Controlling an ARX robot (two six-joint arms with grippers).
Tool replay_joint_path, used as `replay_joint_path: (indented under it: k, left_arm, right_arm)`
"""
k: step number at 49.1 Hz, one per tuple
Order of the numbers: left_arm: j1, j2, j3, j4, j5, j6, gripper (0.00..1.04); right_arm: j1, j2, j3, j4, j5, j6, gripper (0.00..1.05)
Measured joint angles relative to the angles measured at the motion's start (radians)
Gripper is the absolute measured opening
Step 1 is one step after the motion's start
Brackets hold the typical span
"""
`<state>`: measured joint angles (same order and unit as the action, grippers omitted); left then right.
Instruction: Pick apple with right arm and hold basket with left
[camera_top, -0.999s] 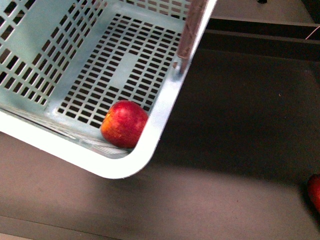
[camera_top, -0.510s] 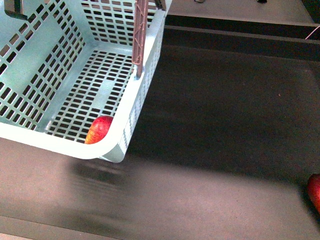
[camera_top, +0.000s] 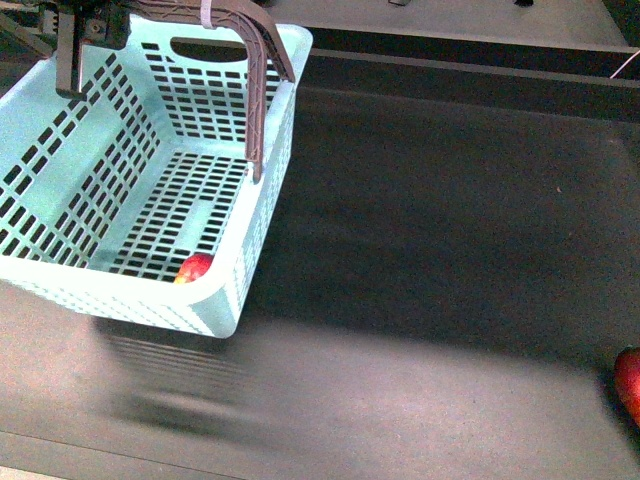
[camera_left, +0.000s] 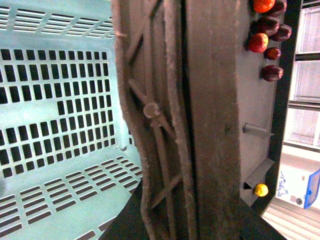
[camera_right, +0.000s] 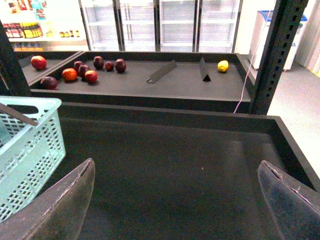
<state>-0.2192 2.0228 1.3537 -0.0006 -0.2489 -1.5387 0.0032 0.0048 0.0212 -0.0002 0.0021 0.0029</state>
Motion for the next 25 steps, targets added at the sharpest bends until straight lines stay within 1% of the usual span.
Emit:
replay_joint_path:
  k: [21, 23, 25]
  left_arm:
    - [0.004, 0.063, 0.041, -0.035, 0.022, 0.010, 0.17]
    - [0.003, 0.064, 0.041, -0.029, 0.026, 0.009, 0.22]
    - [0.000, 0.064, 0.041, -0.023, 0.032, 0.008, 0.29]
  right_arm:
    - [0.000, 0.000, 0.000, 0.000, 0.000, 0.000, 0.96]
    - [0.000, 0.000, 0.000, 0.000, 0.000, 0.000, 0.96]
    - [0.000, 0.000, 0.000, 0.000, 0.000, 0.000, 0.96]
